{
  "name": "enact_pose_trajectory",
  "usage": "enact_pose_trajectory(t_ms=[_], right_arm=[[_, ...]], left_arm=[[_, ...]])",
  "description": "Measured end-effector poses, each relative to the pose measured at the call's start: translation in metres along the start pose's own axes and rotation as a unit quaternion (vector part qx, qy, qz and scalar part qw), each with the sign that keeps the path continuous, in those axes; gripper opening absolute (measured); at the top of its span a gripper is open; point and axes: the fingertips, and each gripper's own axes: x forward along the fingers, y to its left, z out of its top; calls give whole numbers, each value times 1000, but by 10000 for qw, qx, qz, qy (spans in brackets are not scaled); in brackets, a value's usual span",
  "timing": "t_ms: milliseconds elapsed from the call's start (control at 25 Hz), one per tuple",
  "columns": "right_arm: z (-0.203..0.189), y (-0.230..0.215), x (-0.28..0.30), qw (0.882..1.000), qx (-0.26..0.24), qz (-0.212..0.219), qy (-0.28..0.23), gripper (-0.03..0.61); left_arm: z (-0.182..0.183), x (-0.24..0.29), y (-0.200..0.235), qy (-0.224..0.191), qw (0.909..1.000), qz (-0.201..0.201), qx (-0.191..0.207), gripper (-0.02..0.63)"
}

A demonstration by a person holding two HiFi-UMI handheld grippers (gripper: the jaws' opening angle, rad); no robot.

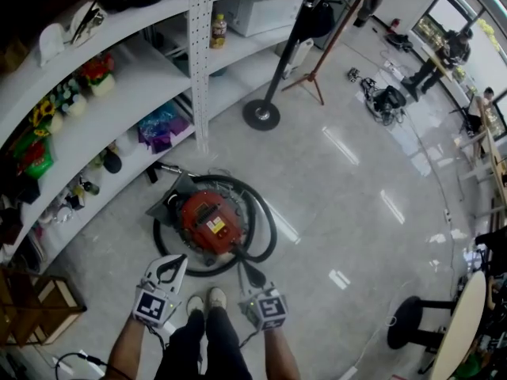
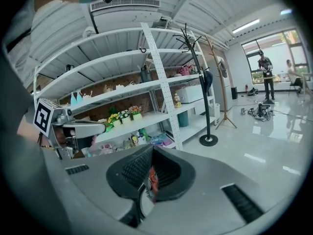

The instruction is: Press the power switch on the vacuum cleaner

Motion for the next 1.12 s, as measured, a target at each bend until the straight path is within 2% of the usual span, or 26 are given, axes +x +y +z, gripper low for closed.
enact_pose_trajectory(t_ms=[320,760,1120], right_arm=[[29,13,-17,9999,-21,-66,-154,12],[84,41,-40,9985,-275,11,-469,12],[129,58,-62,9968,-278,-1,-752,12]], left_arm=[[31,-17,8,-143,9999,86,30,8],[90,-45,14,-441,9986,184,215,8],[129,-67,18,-619,9972,260,315,8]])
